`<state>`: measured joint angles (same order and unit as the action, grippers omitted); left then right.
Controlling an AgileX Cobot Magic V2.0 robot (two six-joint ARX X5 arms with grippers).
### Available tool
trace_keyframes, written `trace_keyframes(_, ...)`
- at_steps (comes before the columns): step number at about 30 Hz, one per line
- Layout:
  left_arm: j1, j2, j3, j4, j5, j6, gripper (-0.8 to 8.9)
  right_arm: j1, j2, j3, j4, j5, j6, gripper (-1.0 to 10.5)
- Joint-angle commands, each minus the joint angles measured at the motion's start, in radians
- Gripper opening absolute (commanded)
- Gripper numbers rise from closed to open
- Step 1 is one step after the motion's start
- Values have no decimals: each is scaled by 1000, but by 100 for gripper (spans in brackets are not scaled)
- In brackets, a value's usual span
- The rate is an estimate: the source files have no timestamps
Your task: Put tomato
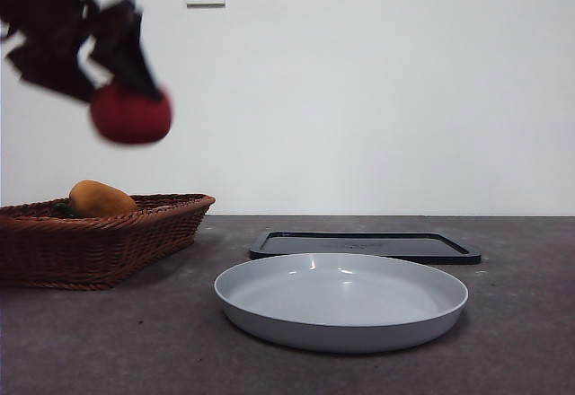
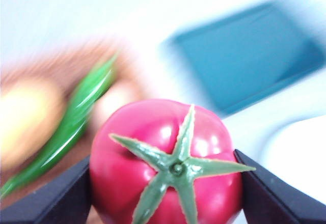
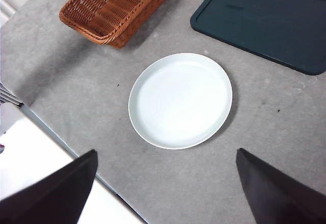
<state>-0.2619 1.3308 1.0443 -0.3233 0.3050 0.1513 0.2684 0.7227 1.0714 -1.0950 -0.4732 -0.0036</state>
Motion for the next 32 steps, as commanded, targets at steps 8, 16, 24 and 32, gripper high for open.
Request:
trace_keyframes(8, -222, -8, 15, -42, 47, -18, 273, 5, 8, 18, 10, 3, -8, 432)
trace_keyframes(16, -349, 141, 15, 47, 47, -13, 273, 5, 8, 18, 10, 3, -8, 432)
trace_keyframes(24, -455, 335, 15, 180, 43, -13, 273, 5, 8, 18, 10, 3, -8, 432)
trace_keyframes(32, -467, 433, 15, 224, 43, -13, 274, 5, 8, 18, 10, 3, -8, 432)
